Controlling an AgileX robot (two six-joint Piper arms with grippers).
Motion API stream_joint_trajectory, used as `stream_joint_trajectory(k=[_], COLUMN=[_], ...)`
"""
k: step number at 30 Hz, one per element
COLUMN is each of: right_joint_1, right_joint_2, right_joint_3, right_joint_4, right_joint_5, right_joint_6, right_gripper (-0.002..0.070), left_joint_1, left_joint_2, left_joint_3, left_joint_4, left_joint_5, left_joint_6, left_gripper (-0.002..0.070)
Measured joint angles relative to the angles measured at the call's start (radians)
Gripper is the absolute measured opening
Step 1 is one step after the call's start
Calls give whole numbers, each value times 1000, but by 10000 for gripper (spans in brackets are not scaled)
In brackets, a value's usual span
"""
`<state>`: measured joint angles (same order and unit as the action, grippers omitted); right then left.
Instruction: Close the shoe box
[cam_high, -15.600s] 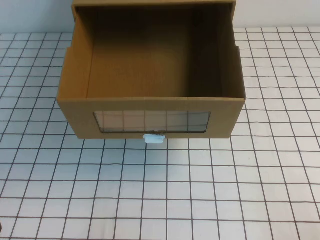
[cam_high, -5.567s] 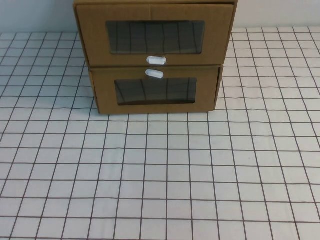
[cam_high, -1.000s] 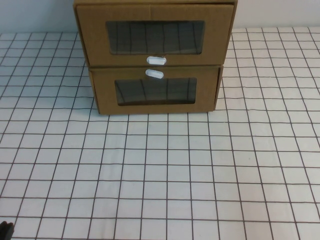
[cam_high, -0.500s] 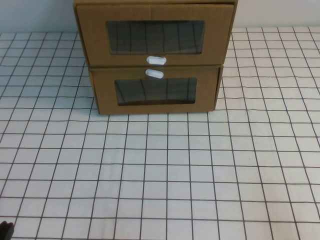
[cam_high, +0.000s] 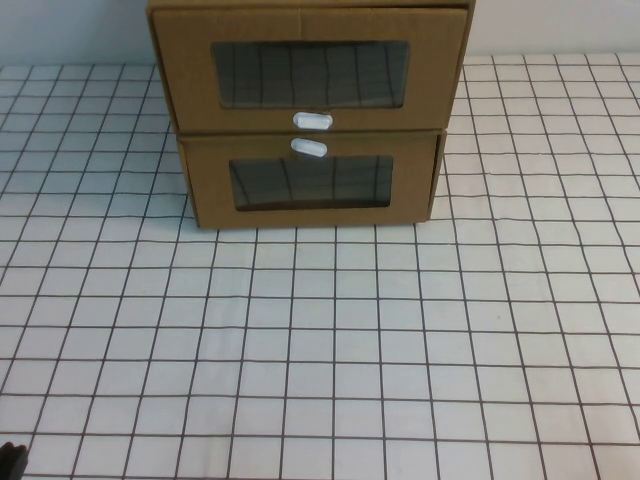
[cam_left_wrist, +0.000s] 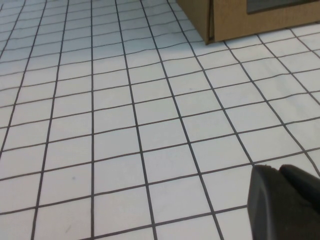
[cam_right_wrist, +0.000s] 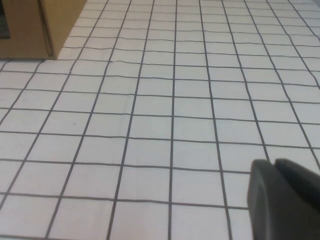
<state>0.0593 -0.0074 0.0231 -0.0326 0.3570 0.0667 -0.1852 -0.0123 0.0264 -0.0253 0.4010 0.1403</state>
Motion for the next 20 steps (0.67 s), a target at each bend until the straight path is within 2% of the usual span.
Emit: stream_joint_trajectory(k=[20], right_joint_1=[0], right_joint_2=[0], right_joint_3=[0], right_joint_4=[10], right_joint_5=[2], right_joint_6=[-3], right_gripper=[-13], left_joint_1=[0], left_joint_2=[0], left_joint_3=[0], left_joint_4=[0], left_joint_5=[0], left_joint_6=[0], left_gripper=[-5])
